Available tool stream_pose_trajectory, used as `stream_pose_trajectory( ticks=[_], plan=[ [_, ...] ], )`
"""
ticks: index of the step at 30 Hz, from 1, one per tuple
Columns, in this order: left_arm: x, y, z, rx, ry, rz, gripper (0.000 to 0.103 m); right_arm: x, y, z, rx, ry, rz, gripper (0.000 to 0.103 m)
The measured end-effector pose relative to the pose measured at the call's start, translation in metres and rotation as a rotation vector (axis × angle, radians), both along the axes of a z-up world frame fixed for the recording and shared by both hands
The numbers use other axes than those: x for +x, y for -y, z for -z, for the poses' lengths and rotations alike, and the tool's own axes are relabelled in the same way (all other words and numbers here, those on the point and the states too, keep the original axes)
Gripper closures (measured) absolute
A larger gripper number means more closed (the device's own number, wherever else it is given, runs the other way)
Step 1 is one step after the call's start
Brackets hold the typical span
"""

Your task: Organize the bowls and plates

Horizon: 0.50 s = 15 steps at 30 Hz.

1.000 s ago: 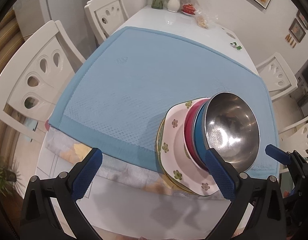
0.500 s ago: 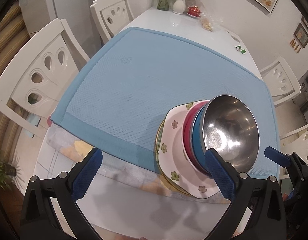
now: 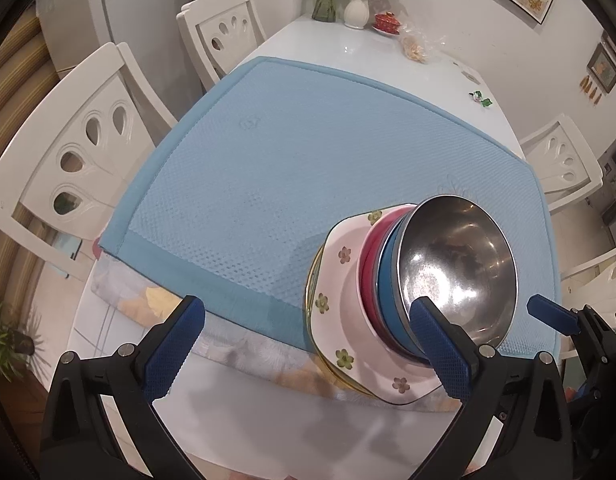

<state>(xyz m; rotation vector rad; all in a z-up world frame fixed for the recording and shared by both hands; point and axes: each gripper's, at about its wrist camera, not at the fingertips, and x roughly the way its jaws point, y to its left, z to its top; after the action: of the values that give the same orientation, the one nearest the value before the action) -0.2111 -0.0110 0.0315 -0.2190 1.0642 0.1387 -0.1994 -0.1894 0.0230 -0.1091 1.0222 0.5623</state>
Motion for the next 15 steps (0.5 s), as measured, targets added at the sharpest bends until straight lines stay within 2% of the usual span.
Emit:
stream_pose_trajectory(
  ticks=[15],
  plan=[
    [0.0066,0.0028,-0.0007,0.033,-0.003,0.011,0.001,0.005,0.0031,0.0034,0.005,-0.024,0.025,0.0]
  ],
)
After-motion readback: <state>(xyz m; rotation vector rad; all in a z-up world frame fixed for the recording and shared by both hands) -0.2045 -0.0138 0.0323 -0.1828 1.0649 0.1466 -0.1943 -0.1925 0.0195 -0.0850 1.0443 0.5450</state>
